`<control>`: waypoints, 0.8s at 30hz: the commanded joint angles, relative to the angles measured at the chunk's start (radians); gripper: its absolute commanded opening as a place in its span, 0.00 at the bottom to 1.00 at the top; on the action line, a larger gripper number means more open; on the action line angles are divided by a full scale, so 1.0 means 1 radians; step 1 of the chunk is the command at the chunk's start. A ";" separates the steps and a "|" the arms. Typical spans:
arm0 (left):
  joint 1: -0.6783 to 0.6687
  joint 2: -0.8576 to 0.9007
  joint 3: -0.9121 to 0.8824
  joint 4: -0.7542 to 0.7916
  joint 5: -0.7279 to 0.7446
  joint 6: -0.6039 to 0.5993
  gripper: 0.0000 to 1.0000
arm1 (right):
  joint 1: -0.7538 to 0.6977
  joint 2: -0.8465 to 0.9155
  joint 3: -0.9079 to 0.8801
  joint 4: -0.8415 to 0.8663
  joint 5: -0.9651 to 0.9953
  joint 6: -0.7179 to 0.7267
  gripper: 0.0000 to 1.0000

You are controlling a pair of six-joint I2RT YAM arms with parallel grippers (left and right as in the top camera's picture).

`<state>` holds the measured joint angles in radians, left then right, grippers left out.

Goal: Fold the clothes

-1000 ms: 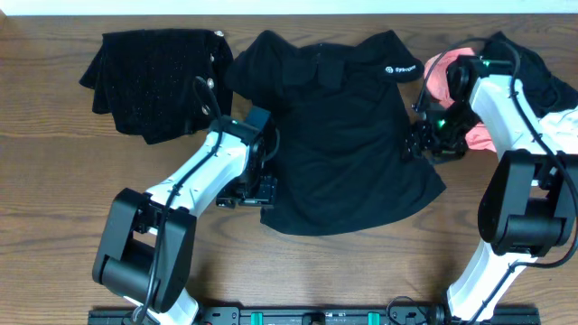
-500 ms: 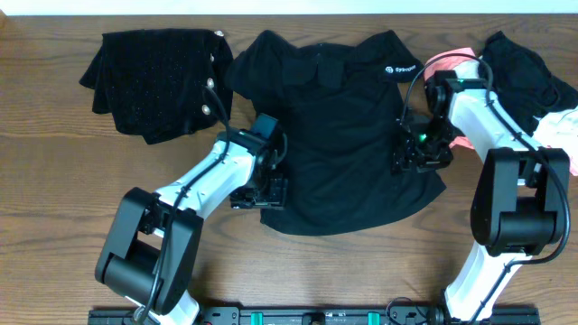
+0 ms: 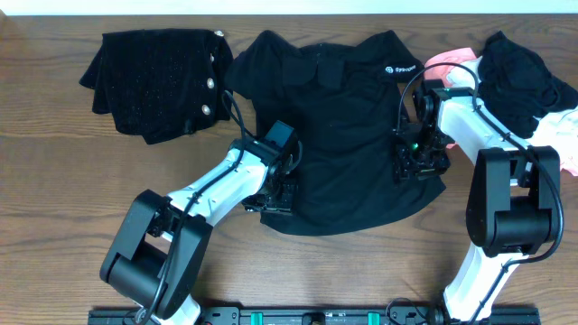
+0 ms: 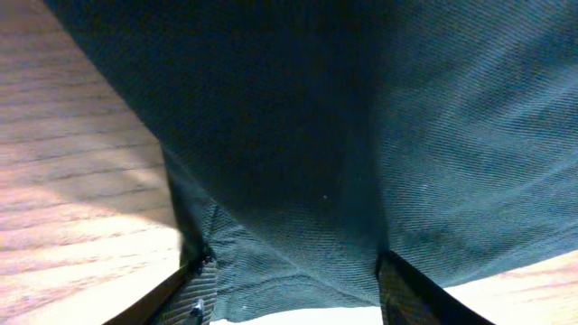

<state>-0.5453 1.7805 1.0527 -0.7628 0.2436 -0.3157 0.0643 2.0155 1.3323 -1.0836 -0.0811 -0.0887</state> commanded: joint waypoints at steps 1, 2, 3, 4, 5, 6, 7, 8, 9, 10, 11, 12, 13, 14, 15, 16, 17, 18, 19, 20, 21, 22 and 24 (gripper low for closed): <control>0.001 0.013 -0.011 -0.018 -0.058 -0.001 0.57 | 0.006 0.004 -0.014 0.015 0.046 0.037 0.56; 0.001 0.013 -0.011 -0.023 -0.075 -0.001 0.56 | 0.006 0.004 -0.016 0.023 0.057 0.045 0.56; 0.001 0.013 -0.011 -0.029 -0.090 -0.001 0.56 | 0.006 0.004 -0.020 0.026 0.059 0.044 0.56; 0.001 0.013 -0.011 -0.034 -0.106 -0.001 0.56 | 0.006 0.004 -0.025 0.035 0.058 0.045 0.56; 0.001 0.013 -0.011 -0.038 -0.119 -0.001 0.56 | 0.006 0.004 -0.029 0.043 0.058 0.045 0.56; 0.001 0.013 -0.012 -0.040 -0.129 -0.001 0.56 | 0.006 0.004 -0.035 0.046 0.058 0.045 0.56; 0.001 0.013 -0.015 -0.039 -0.130 -0.001 0.56 | 0.006 0.004 -0.041 0.051 0.059 0.049 0.56; 0.001 0.013 -0.016 -0.037 -0.130 -0.001 0.56 | 0.006 0.004 -0.047 0.055 0.058 0.051 0.55; 0.001 0.013 -0.017 -0.034 -0.130 -0.001 0.56 | 0.006 0.004 -0.054 0.058 0.058 0.051 0.55; 0.000 0.013 -0.018 -0.032 -0.130 -0.001 0.56 | 0.006 0.004 -0.061 0.061 0.058 0.051 0.55; 0.000 0.013 -0.019 -0.029 -0.130 -0.001 0.56 | 0.006 0.004 -0.068 0.064 0.058 0.051 0.54; 0.000 0.013 -0.020 -0.027 -0.129 -0.001 0.56 | 0.006 0.004 -0.074 0.070 0.058 0.051 0.54; 0.000 0.014 -0.021 -0.024 -0.129 -0.001 0.56 | 0.006 0.004 -0.079 0.071 0.057 0.051 0.54; 0.000 0.014 -0.022 -0.021 -0.129 -0.001 0.55 | 0.006 0.004 -0.083 0.071 0.057 0.051 0.53; 0.000 0.015 -0.023 -0.019 -0.129 -0.001 0.55 | 0.006 0.004 -0.085 0.071 0.055 0.051 0.53; 0.000 0.015 -0.025 -0.016 -0.128 -0.001 0.55 | 0.006 0.004 -0.085 0.071 0.053 0.051 0.53; 0.000 0.015 -0.028 -0.012 -0.127 -0.001 0.54 | 0.006 0.004 -0.085 0.071 0.051 0.051 0.53; 0.000 0.015 -0.032 -0.005 -0.124 -0.001 0.52 | 0.007 0.004 -0.085 0.071 0.048 0.051 0.53; 0.000 0.015 -0.034 -0.002 -0.124 -0.001 0.51 | 0.006 0.004 -0.085 0.071 0.047 0.051 0.53; 0.000 0.015 -0.035 -0.002 -0.124 0.000 0.50 | 0.007 0.004 -0.085 0.071 0.047 0.051 0.53; 0.000 0.015 -0.035 -0.002 -0.124 -0.001 0.49 | 0.007 0.004 -0.085 0.071 0.047 0.051 0.53; 0.000 0.015 -0.035 -0.001 -0.122 0.000 0.48 | 0.007 0.004 -0.085 0.071 0.047 0.051 0.53; 0.000 0.015 -0.035 0.002 -0.113 0.001 0.42 | 0.008 0.004 -0.085 0.071 0.047 0.051 0.52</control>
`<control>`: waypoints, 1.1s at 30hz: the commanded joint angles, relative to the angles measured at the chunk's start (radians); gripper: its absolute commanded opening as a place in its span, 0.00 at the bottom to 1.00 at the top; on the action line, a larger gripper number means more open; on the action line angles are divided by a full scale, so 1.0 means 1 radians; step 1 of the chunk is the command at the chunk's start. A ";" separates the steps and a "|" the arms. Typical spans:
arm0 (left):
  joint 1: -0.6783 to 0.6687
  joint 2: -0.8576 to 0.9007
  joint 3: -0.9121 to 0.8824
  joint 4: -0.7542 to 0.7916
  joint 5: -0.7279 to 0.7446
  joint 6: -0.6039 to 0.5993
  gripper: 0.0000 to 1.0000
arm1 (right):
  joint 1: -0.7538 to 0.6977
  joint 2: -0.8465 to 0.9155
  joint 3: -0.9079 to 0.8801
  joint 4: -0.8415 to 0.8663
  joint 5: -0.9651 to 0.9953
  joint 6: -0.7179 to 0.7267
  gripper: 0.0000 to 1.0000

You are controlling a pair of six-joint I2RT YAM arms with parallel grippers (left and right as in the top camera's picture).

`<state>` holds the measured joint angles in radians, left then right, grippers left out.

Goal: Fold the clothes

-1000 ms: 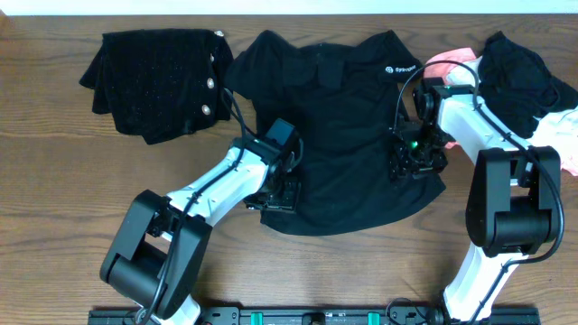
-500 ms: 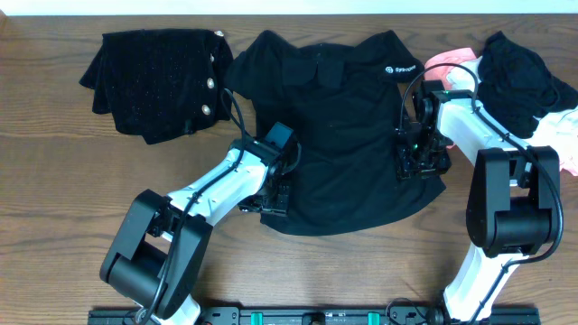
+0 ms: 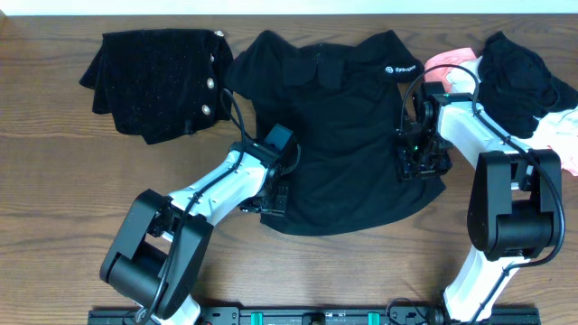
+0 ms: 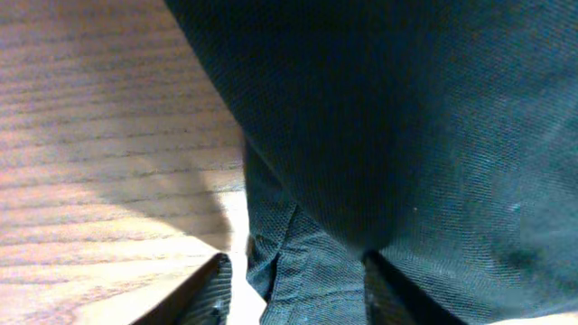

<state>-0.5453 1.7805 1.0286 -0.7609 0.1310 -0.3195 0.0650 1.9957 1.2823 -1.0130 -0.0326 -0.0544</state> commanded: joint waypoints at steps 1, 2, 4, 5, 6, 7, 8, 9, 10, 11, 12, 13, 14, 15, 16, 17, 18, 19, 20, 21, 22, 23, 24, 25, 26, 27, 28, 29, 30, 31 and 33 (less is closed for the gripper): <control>0.000 0.015 -0.011 0.001 0.005 0.005 0.40 | 0.008 0.024 -0.035 0.000 -0.002 0.016 0.52; 0.000 0.015 -0.011 0.004 0.018 0.015 0.38 | 0.008 0.024 -0.035 0.000 -0.002 0.016 0.52; 0.000 0.015 -0.011 0.006 0.049 0.031 0.36 | 0.008 0.024 -0.035 -0.002 -0.011 0.015 0.52; 0.000 0.015 -0.011 0.007 0.064 0.039 0.34 | 0.007 0.024 -0.035 -0.004 -0.019 0.011 0.52; 0.000 0.015 -0.011 0.007 0.072 0.042 0.34 | 0.008 0.024 -0.035 -0.005 -0.028 0.006 0.52; 0.000 0.015 -0.012 0.007 0.079 0.042 0.31 | 0.008 0.024 -0.035 -0.007 -0.032 0.005 0.52; 0.000 0.015 -0.013 0.007 0.087 0.042 0.29 | 0.008 0.024 -0.035 -0.008 -0.032 0.005 0.51; 0.000 0.016 -0.014 0.006 0.092 0.043 0.27 | 0.008 0.024 -0.035 -0.008 -0.032 0.005 0.50; 0.000 0.016 -0.016 0.007 0.098 0.049 0.25 | 0.008 0.024 -0.035 -0.008 -0.033 0.005 0.48; 0.000 0.017 -0.019 0.007 0.105 0.049 0.21 | 0.008 0.024 -0.035 -0.008 -0.036 0.004 0.45; 0.000 0.017 -0.022 0.007 0.106 0.049 0.12 | 0.008 0.024 -0.035 -0.010 -0.036 0.005 0.41; 0.000 0.017 -0.024 0.007 0.108 0.049 0.06 | 0.008 0.024 -0.035 -0.011 -0.038 0.005 0.32; 0.000 0.017 -0.025 0.006 0.108 0.048 0.06 | 0.008 0.024 -0.035 -0.011 -0.039 0.005 0.21; 0.000 0.017 -0.024 0.006 0.108 0.049 0.06 | 0.008 0.024 -0.035 -0.011 -0.039 0.005 0.08; 0.000 0.017 -0.024 0.006 0.108 0.049 0.06 | 0.008 0.024 -0.035 -0.011 -0.039 0.005 0.02; 0.001 0.017 -0.023 0.007 0.108 0.049 0.06 | 0.008 0.024 -0.035 -0.008 -0.039 0.005 0.01; 0.006 0.016 -0.021 0.005 0.104 0.049 0.06 | 0.008 0.024 -0.034 -0.006 -0.039 0.005 0.01; 0.012 0.016 -0.015 0.000 0.100 0.049 0.06 | 0.008 0.021 -0.032 0.001 -0.039 0.005 0.01; 0.021 0.014 -0.005 -0.009 0.089 0.050 0.06 | 0.008 0.017 -0.028 0.001 -0.041 0.005 0.01; 0.034 0.010 0.010 -0.022 0.079 0.053 0.06 | 0.007 0.009 -0.021 0.004 -0.051 0.005 0.01; 0.053 0.001 0.036 -0.041 0.067 0.061 0.06 | 0.005 -0.004 -0.012 0.003 -0.063 0.005 0.01; 0.066 -0.006 0.055 -0.055 0.058 0.061 0.06 | 0.005 -0.019 -0.003 0.003 -0.074 0.005 0.01; 0.086 -0.021 0.085 -0.072 0.056 0.074 0.06 | 0.005 -0.037 0.008 0.003 -0.081 0.005 0.01; 0.104 -0.035 0.113 -0.086 0.056 0.084 0.06 | 0.005 -0.063 0.022 0.000 -0.085 0.005 0.01; 0.120 -0.051 0.139 -0.097 0.056 0.094 0.06 | 0.005 -0.087 0.036 -0.001 -0.088 0.005 0.01; 0.139 -0.074 0.170 -0.108 0.055 0.106 0.06 | 0.005 -0.122 0.053 -0.005 -0.088 0.005 0.01; 0.156 -0.094 0.195 -0.115 0.055 0.114 0.06 | 0.005 -0.157 0.070 -0.009 -0.088 0.005 0.01; 0.173 -0.120 0.222 -0.121 0.055 0.117 0.06 | 0.005 -0.195 0.089 -0.016 -0.088 0.005 0.01; 0.187 -0.144 0.241 -0.125 0.055 0.117 0.06 | 0.005 -0.227 0.105 -0.020 -0.088 0.005 0.01; 0.201 -0.169 0.258 -0.127 0.055 0.117 0.06 | 0.005 -0.266 0.125 -0.026 -0.087 0.005 0.01; 0.226 -0.227 0.287 -0.128 0.055 0.117 0.06 | 0.005 -0.332 0.158 -0.028 -0.087 -0.007 0.01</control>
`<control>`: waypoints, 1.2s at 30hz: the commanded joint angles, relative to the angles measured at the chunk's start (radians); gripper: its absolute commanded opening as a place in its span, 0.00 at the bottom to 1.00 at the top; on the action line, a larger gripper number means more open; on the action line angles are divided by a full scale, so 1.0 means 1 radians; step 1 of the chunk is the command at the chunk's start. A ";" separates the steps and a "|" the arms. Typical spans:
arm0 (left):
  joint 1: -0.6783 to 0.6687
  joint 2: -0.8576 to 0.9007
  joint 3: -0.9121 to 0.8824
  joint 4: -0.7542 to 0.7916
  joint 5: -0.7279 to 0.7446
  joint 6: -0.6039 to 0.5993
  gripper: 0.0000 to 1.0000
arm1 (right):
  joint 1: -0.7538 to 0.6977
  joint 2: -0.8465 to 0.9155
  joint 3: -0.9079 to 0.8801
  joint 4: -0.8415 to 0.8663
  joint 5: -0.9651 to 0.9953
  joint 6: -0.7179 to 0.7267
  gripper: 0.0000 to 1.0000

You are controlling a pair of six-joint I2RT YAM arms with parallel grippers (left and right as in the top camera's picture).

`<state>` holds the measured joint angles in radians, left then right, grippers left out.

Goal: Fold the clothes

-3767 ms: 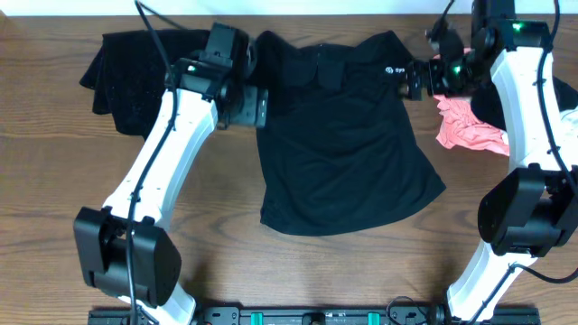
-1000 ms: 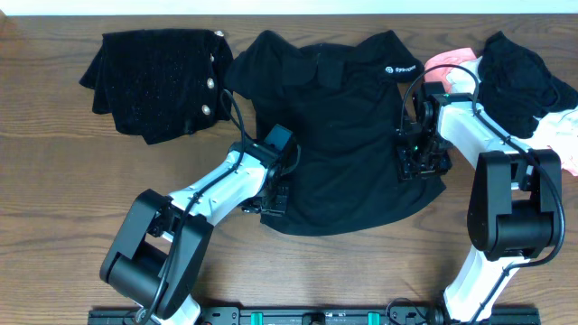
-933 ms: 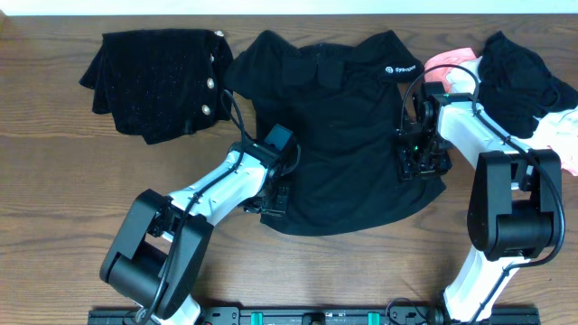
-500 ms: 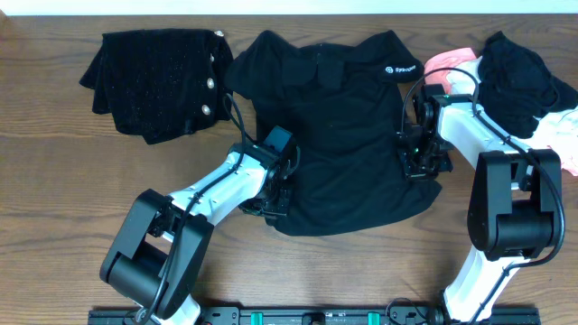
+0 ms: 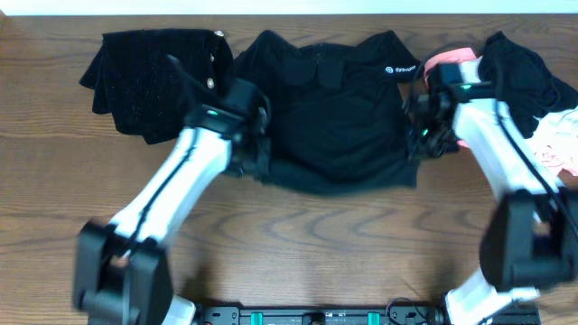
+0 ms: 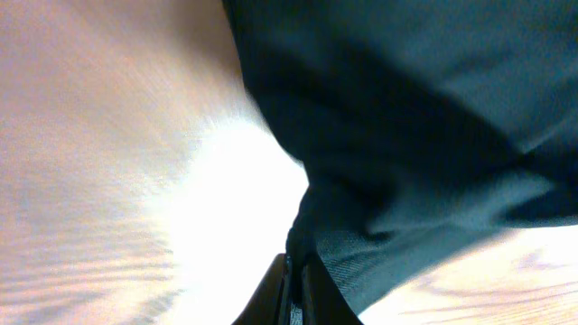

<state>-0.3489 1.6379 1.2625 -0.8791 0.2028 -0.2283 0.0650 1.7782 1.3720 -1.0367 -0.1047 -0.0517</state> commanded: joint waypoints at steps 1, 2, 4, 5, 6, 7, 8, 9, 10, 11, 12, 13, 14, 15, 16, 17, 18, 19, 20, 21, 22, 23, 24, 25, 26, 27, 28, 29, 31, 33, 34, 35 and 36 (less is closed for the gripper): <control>0.039 -0.111 0.064 -0.010 -0.017 0.026 0.06 | 0.005 -0.143 0.084 -0.004 -0.011 -0.010 0.01; 0.050 -0.142 0.077 -0.010 -0.019 0.026 0.06 | 0.005 -0.174 0.103 -0.004 -0.003 -0.010 0.01; 0.065 -0.198 0.106 -0.011 -0.040 0.026 0.06 | 0.001 -0.225 0.143 -0.004 0.004 -0.017 0.01; 0.071 -0.223 0.122 -0.011 -0.055 0.026 0.06 | -0.004 -0.243 0.165 -0.004 0.005 -0.018 0.01; 0.076 -0.249 0.138 -0.010 -0.071 0.026 0.06 | -0.012 -0.262 0.192 -0.004 0.007 -0.018 0.01; 0.082 -0.277 0.160 -0.010 -0.091 0.026 0.06 | -0.022 -0.277 0.221 -0.005 0.007 -0.018 0.01; 0.087 -0.304 0.186 -0.010 -0.107 0.026 0.06 | -0.032 -0.287 0.252 -0.008 0.007 -0.018 0.01; 0.091 -0.326 0.210 -0.010 -0.117 0.026 0.06 | -0.040 -0.294 0.282 -0.013 0.006 -0.018 0.01; 0.092 -0.346 0.234 -0.010 -0.130 0.026 0.06 | -0.047 -0.298 0.317 -0.021 0.006 -0.018 0.01; 0.092 -0.364 0.261 -0.010 -0.148 0.026 0.06 | -0.053 -0.299 0.349 -0.029 0.006 -0.022 0.01; 0.092 -0.385 0.291 -0.010 -0.172 0.026 0.06 | -0.056 -0.299 0.385 -0.041 0.007 -0.025 0.01; 0.092 -0.399 0.314 -0.009 -0.193 0.026 0.06 | -0.059 -0.299 0.413 -0.052 0.007 -0.029 0.01; 0.092 -0.413 0.337 -0.009 -0.213 0.026 0.06 | -0.058 -0.299 0.439 -0.061 0.007 -0.034 0.01; 0.092 -0.427 0.361 -0.009 -0.230 0.026 0.06 | -0.058 -0.299 0.467 -0.072 0.007 -0.040 0.01; 0.092 -0.439 0.378 -0.009 -0.243 0.026 0.06 | -0.058 -0.299 0.490 -0.080 0.007 -0.047 0.01; 0.092 -0.451 0.394 -0.007 -0.249 0.026 0.06 | -0.058 -0.299 0.512 -0.084 0.007 -0.056 0.01; 0.092 -0.462 0.410 -0.003 -0.254 0.026 0.06 | -0.058 -0.299 0.529 -0.085 0.007 -0.061 0.01; 0.092 -0.468 0.423 0.001 -0.261 0.026 0.06 | -0.058 -0.299 0.547 -0.084 0.007 -0.069 0.01; 0.092 -0.476 0.436 0.009 -0.273 0.026 0.06 | -0.058 -0.299 0.566 -0.082 0.007 -0.079 0.01; 0.092 -0.478 0.442 0.015 -0.279 0.026 0.06 | -0.058 -0.299 0.577 -0.079 0.008 -0.083 0.01; 0.092 -0.481 0.448 0.026 -0.283 0.026 0.06 | -0.058 -0.299 0.592 -0.074 0.007 -0.085 0.01; 0.092 -0.483 0.452 0.036 -0.283 0.026 0.06 | -0.058 -0.299 0.604 -0.067 0.007 -0.085 0.01; 0.092 -0.483 0.453 0.046 -0.282 0.025 0.06 | -0.058 -0.299 0.615 -0.058 0.007 -0.085 0.01; 0.089 -0.482 0.453 0.054 -0.281 0.024 0.06 | -0.058 -0.299 0.621 -0.051 0.007 -0.085 0.01; 0.084 -0.480 0.453 0.054 -0.275 0.024 0.06 | -0.058 -0.299 0.627 -0.048 0.007 -0.085 0.01; 0.079 -0.475 0.453 0.049 -0.266 0.024 0.06 | -0.058 -0.299 0.628 -0.048 0.006 -0.085 0.01; 0.073 -0.469 0.452 0.038 -0.256 0.021 0.06 | -0.058 -0.299 0.628 -0.049 0.006 -0.085 0.01; 0.067 -0.459 0.452 0.019 -0.242 0.010 0.06 | -0.058 -0.299 0.627 -0.055 0.006 -0.085 0.01; 0.054 -0.433 0.451 -0.019 -0.199 -0.002 0.06 | -0.058 -0.295 0.627 -0.067 0.006 -0.085 0.01; 0.034 -0.394 0.447 -0.061 -0.128 -0.002 0.06 | -0.058 -0.291 0.627 -0.073 0.006 -0.085 0.01; 0.024 -0.372 0.445 -0.081 -0.095 -0.002 0.06 | -0.057 -0.288 0.627 -0.074 0.006 -0.085 0.01; 0.012 -0.344 0.443 -0.102 -0.060 -0.002 0.06 | -0.057 -0.286 0.627 -0.075 0.006 -0.085 0.01; 0.001 -0.316 0.442 -0.120 -0.038 -0.002 0.06 | -0.057 -0.282 0.627 -0.076 0.006 -0.085 0.01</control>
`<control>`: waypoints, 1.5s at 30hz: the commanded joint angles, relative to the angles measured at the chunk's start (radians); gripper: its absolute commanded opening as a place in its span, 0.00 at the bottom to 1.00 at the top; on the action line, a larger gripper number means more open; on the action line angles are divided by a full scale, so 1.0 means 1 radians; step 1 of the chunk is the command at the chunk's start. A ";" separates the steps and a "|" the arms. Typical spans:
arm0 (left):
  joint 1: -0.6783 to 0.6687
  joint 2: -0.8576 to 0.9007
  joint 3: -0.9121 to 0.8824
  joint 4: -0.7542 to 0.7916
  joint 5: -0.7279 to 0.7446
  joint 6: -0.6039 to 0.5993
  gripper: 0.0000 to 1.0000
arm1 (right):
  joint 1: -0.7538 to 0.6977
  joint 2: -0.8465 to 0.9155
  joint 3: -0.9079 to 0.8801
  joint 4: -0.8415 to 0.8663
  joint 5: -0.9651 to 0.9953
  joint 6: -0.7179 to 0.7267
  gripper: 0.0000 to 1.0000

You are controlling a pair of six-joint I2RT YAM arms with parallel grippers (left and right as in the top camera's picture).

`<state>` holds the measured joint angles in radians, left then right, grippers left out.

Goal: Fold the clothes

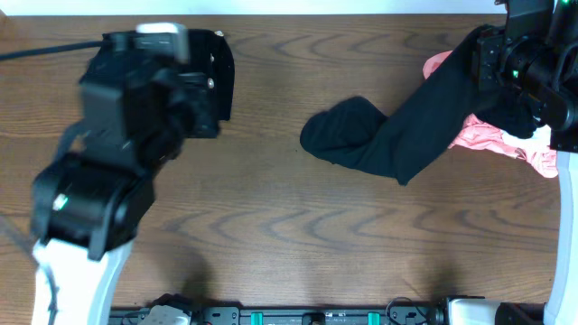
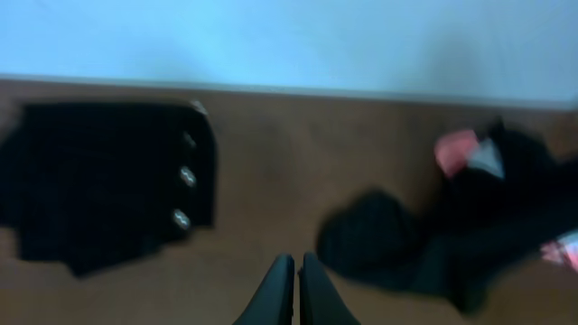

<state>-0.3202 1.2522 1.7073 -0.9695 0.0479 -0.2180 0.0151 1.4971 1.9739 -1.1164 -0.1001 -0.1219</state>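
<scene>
The black polo shirt hangs in a long drape from my right gripper, high at the far right. Its lower end lies bunched on the table. The gripper looks shut on the cloth, though the fabric hides its fingers. My left arm is raised close under the overhead camera. The left gripper is shut with nothing in it, high above the table. From there the shirt shows as a dark heap to the right.
A folded black garment with pale buttons lies at the back left, half hidden by my left arm in the overhead view. A pile of pink and black clothes sits at the right edge. Bare wood fills the middle and front.
My left gripper has let go of the shirt's hem and now stands high above the table. The right gripper has gone up and right, and the shirt hangs from it, no longer spread flat.
The shirt lay spread flat with both grippers at its lower hem, the left one open around the edge. Then both held the hem partway up the shirt, near a half fold. Now the left is empty and the shirt dangles from the right.
</scene>
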 commanded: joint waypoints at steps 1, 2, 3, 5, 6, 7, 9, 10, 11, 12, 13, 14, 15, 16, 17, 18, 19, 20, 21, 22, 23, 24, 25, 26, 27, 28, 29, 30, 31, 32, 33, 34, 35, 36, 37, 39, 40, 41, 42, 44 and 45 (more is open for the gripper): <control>-0.039 0.099 -0.003 -0.046 0.129 -0.012 0.06 | -0.007 0.002 0.025 0.003 0.002 -0.014 0.01; -0.053 0.134 -0.003 -0.063 0.132 -0.011 0.06 | -0.008 0.004 0.025 0.002 0.002 -0.014 0.01; -0.064 0.164 -0.003 -0.073 0.132 -0.011 0.06 | -0.007 0.009 0.025 0.002 -0.004 -0.014 0.01; -0.082 0.229 -0.003 -0.085 0.132 -0.011 0.06 | -0.007 0.020 0.025 0.005 -0.024 -0.013 0.01; -0.089 0.255 -0.003 -0.088 0.133 -0.011 0.06 | -0.007 0.026 0.025 0.010 -0.031 -0.007 0.01; -0.098 0.284 -0.003 -0.088 0.137 -0.011 0.06 | -0.007 0.036 0.025 0.021 -0.032 0.014 0.01; -0.113 0.327 -0.003 -0.087 0.143 -0.010 0.06 | -0.007 0.057 0.025 0.056 -0.032 0.077 0.01; -0.119 0.343 -0.003 -0.086 0.143 -0.010 0.06 | -0.006 0.066 0.025 0.079 -0.032 0.112 0.01; -0.123 0.354 -0.003 -0.084 0.143 -0.007 0.06 | -0.004 0.077 0.025 0.104 -0.032 0.145 0.01; -0.127 0.364 -0.003 -0.080 0.143 0.000 0.06 | 0.002 0.088 0.025 0.138 -0.032 0.179 0.01; -0.126 0.369 -0.003 -0.074 0.143 0.005 0.06 | 0.009 0.097 0.025 0.169 -0.032 0.206 0.01; -0.126 0.369 -0.003 -0.068 0.143 0.009 0.06 | 0.020 0.108 0.025 0.208 -0.032 0.235 0.01; -0.122 0.368 -0.003 -0.061 0.142 0.016 0.07 | 0.032 0.115 0.025 0.243 -0.032 0.258 0.01; -0.116 0.364 -0.003 -0.053 0.143 0.020 0.06 | 0.047 0.123 0.025 0.280 -0.032 0.283 0.01; -0.108 0.359 -0.003 -0.047 0.142 0.019 0.06 | 0.065 0.128 0.025 0.325 -0.032 0.309 0.01; -0.097 0.352 -0.003 -0.042 0.143 0.019 0.06 | 0.086 0.135 0.025 0.375 -0.031 0.333 0.01; -0.087 0.347 -0.003 -0.038 0.143 0.019 0.06 | 0.109 0.138 0.025 0.427 -0.031 0.356 0.01; -0.074 0.342 -0.003 -0.035 0.143 0.019 0.06 | 0.131 0.142 0.025 0.474 -0.028 0.370 0.02; -0.064 0.338 -0.003 -0.036 0.143 0.019 0.06 | 0.156 0.144 0.025 0.521 -0.015 0.387 0.02; -0.053 0.335 -0.003 -0.037 0.144 0.018 0.06 | 0.189 0.144 0.025 0.583 0.021 0.417 0.02; -0.045 0.334 -0.003 -0.039 0.143 0.014 0.06 | 0.217 0.144 0.025 0.629 0.058 0.439 0.02; -0.039 0.333 -0.003 -0.042 0.144 0.014 0.06 | 0.245 0.144 0.025 0.678 0.099 0.457 0.01; -0.034 0.333 -0.003 -0.044 0.144 0.014 0.06 | 0.278 0.144 0.025 0.736 0.141 0.467 0.01; -0.031 0.333 -0.003 -0.047 0.144 0.014 0.06 | 0.312 0.144 0.025 0.793 0.183 0.466 0.02; -0.032 0.333 -0.003 -0.050 0.144 0.015 0.06 | 0.339 0.144 0.025 0.840 0.228 0.466 0.02; -0.032 0.333 -0.003 -0.051 0.143 0.015 0.06 | 0.364 0.144 0.025 0.881 0.283 0.465 0.02; -0.032 0.333 -0.003 -0.051 0.143 0.015 0.06 | 0.389 0.144 0.025 0.922 0.350 0.465 0.01; -0.032 0.333 -0.003 -0.051 0.143 0.015 0.06 | 0.406 0.144 0.025 0.951 0.405 0.464 0.01; -0.032 0.333 -0.003 -0.051 0.143 0.015 0.06 | 0.419 0.144 0.025 0.975 0.451 0.459 0.02; -0.032 0.333 -0.003 -0.054 0.143 0.015 0.06 | 0.424 0.144 0.025 0.989 0.475 0.446 0.01; -0.032 0.333 -0.003 -0.058 0.143 0.015 0.06 | 0.424 0.144 0.025 0.990 0.479 0.432 0.02; -0.032 0.333 -0.003 -0.061 0.143 0.016 0.06 | 0.420 0.144 0.025 0.980 0.478 0.422 0.02; -0.032 0.333 -0.003 -0.065 0.143 0.018 0.06 | 0.415 0.144 0.025 0.959 0.479 0.421 0.02; -0.032 0.333 -0.003 -0.068 0.143 0.020 0.06 | 0.407 0.146 0.025 0.930 0.478 0.421 0.02; -0.032 0.333 -0.003 -0.069 0.143 0.023 0.06 | 0.397 0.150 0.025 0.901 0.478 0.422 0.01; -0.032 0.333 -0.003 -0.069 0.143 0.023 0.06 | 0.385 0.158 0.025 0.858 0.478 0.422 0.02; -0.032 0.333 -0.003 -0.069 0.143 0.023 0.06 | 0.383 0.158 0.025 0.847 0.478 0.422 0.02; -0.032 0.333 -0.003 -0.069 0.143 0.023 0.06 | 0.380 0.159 0.025 0.835 0.478 0.420 0.02; -0.032 0.333 -0.003 -0.070 0.144 0.023 0.06 | 0.378 0.159 0.025 0.832 0.478 0.420 0.01; -0.033 0.333 -0.003 -0.079 0.155 0.023 0.06 | 0.374 0.159 0.025 0.836 0.478 0.419 0.02; -0.034 0.333 -0.003 -0.086 0.159 0.023 0.06 | 0.374 0.158 0.025 0.839 0.478 0.419 0.02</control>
<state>-0.3534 1.6054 1.7031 -1.0435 0.1879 -0.2085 0.3992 1.6623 1.9774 -0.2916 0.3492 0.3058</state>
